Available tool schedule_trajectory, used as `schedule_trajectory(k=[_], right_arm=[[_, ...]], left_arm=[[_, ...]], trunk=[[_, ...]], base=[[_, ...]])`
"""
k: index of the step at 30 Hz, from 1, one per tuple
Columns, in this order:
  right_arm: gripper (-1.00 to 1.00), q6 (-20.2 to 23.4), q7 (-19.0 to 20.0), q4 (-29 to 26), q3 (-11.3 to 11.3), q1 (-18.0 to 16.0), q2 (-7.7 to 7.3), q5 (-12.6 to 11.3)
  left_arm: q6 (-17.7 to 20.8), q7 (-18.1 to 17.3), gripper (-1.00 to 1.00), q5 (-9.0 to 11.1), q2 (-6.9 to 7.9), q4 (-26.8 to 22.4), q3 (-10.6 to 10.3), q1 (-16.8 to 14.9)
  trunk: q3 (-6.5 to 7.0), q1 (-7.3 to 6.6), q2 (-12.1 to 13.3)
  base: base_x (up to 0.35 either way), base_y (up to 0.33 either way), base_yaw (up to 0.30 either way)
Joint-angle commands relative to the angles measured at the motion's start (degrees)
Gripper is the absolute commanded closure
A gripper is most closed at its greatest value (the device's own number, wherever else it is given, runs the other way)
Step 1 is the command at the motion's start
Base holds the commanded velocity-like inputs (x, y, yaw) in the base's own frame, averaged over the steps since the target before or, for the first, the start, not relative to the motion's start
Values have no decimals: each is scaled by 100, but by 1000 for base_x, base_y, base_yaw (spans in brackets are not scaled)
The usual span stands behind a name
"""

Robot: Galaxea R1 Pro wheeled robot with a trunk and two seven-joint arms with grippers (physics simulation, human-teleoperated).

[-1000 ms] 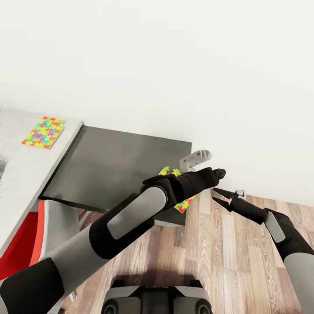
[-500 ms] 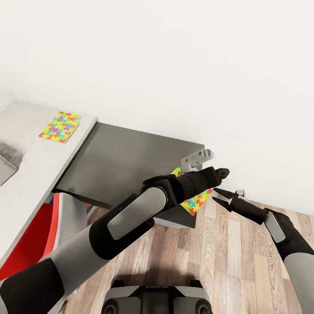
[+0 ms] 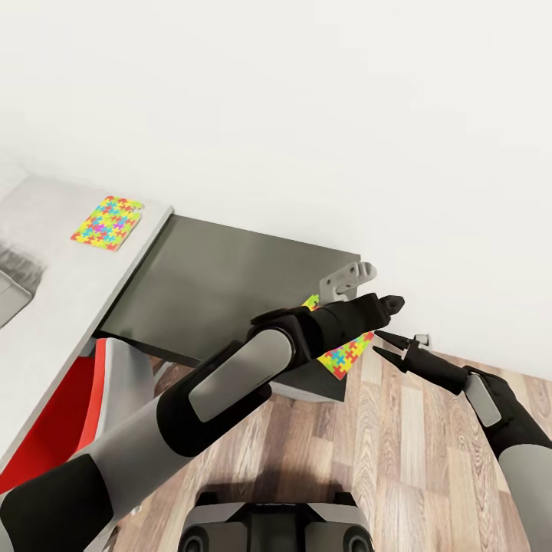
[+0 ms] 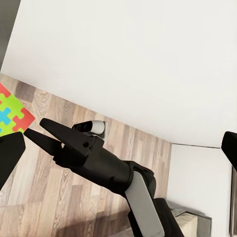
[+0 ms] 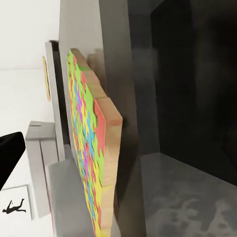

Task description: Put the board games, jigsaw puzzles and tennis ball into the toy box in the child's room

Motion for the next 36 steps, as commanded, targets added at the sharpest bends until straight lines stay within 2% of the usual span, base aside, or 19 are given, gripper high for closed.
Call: schedule_trajectory(k=[1,15,36], right_arm=[[-100,29,8,1,-4,-3,1,-11],[-100,25,2,2,-6,-3,5,-7],[-100,27,1,2,-7,-3,5,-11]], left_arm=[[19,33,-100,20,-1,-4,2,-4],[19,30,-100,17,-2,-4,2,-4],[19,30,-100,17,-2,-4,2,-4]], trunk=[[-5,2,-5],[-5,2,-5],[-5,2,-5]], base=[[0,0,5],[0,0,78],[0,0,19]])
